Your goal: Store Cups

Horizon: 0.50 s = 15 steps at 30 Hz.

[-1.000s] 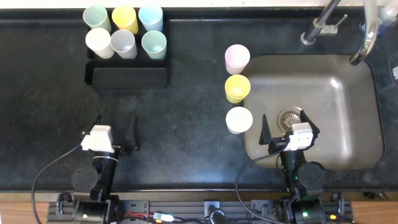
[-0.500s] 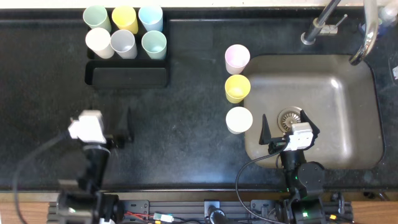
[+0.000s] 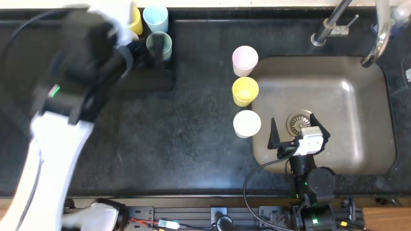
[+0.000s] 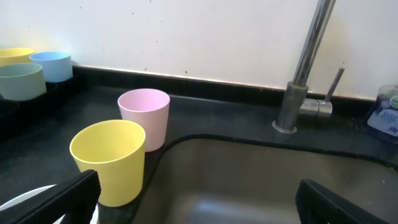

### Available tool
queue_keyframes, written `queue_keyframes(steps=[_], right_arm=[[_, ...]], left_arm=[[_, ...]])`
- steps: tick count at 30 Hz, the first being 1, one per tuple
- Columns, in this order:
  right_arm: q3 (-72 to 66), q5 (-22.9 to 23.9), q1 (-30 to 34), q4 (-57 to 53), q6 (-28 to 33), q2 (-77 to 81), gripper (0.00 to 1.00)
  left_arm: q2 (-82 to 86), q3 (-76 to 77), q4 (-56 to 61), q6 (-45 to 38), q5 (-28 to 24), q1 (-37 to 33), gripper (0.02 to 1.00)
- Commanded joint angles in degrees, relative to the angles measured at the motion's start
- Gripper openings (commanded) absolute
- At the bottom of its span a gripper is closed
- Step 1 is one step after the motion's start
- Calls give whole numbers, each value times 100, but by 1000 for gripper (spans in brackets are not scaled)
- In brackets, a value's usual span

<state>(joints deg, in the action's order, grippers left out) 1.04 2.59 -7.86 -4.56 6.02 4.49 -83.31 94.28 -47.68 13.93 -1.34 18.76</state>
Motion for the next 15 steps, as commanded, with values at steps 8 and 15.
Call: queue_keyframes(steps=[8, 15], right_arm=[[-74, 22, 39, 31, 0, -66, 996], [-74, 22, 39, 31, 0, -66, 998]], left_arm=[[-3038, 2312, -1005, 1849, 413, 1528, 1000], [-4404, 3550, -1403, 2157, 925, 1797, 998]])
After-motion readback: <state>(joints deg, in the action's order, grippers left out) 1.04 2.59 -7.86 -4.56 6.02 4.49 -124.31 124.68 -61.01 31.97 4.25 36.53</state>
